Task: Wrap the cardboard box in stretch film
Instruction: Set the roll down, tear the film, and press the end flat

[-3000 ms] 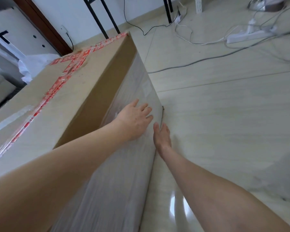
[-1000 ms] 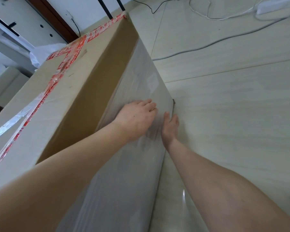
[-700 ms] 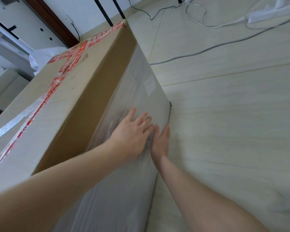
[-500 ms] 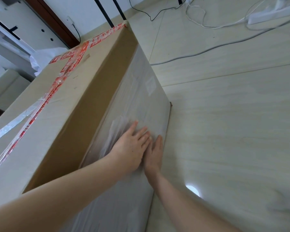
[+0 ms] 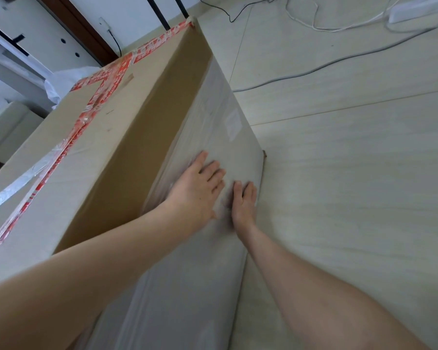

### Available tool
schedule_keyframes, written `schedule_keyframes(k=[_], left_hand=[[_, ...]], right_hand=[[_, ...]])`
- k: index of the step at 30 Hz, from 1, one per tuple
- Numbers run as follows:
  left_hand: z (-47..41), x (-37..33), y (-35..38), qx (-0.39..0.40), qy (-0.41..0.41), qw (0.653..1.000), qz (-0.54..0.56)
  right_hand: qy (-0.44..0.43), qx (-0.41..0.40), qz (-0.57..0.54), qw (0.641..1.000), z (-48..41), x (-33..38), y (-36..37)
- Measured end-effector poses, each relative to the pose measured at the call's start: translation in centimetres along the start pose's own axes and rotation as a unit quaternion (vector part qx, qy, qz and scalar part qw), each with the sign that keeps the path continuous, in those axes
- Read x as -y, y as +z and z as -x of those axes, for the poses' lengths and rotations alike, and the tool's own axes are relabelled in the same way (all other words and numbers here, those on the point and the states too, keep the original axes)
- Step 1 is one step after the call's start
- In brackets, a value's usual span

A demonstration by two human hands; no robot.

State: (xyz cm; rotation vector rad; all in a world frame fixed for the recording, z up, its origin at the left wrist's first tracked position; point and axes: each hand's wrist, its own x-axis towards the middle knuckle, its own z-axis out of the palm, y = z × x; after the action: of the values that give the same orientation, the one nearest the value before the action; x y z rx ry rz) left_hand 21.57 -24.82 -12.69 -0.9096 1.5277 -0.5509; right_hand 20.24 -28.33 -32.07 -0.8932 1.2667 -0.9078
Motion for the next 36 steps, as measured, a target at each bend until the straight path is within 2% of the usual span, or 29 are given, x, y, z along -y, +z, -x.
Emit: schedule_keyframes(k=[7,10,13,18,21,24,29,36], left_hand=[[-0.8,0.8,-0.3,-0.031,-0.02,0.999,0.012],[-0.4,1.4,-1.3,-0.115,-0.031,0.988,0.101],[-0.1,2.5,-2.6,-0.164,-0.036,0.976,0.136],[1.1,1.8,-1.8,-0.117,-0.037,0.99,0.074],[1.9,0.7,-0.7,-0.068,-0.021,0.997,0.03],[2.0,0.4,0.0,-0.049,-0.043,0.998,-0.003],[1.8,0.5,0.2,-0.03,-0.051,0.998,-0.019],[1.6,0.5,0.6,-0.024,-0.051,0.998,-0.028]], right_hand=[[0.041,-0.01,-0.009,0.999,-3.0,0.3,-0.7],[0.072,-0.081,-0.013,0.994,-3.4,1.1,-2.2],[0.044,-0.093,-0.018,0.995,-2.1,1.8,-2.9],[-0.027,-0.084,-0.031,0.996,2.5,1.6,-0.9],[-0.045,-0.056,-0.046,0.996,4.3,2.1,0.3],[-0.064,-0.027,-0.044,0.997,4.7,3.2,1.3],[-0.059,-0.025,0.008,0.998,4.5,3.7,2.3],[-0.048,-0.037,0.009,0.998,4.5,3.9,2.7]])
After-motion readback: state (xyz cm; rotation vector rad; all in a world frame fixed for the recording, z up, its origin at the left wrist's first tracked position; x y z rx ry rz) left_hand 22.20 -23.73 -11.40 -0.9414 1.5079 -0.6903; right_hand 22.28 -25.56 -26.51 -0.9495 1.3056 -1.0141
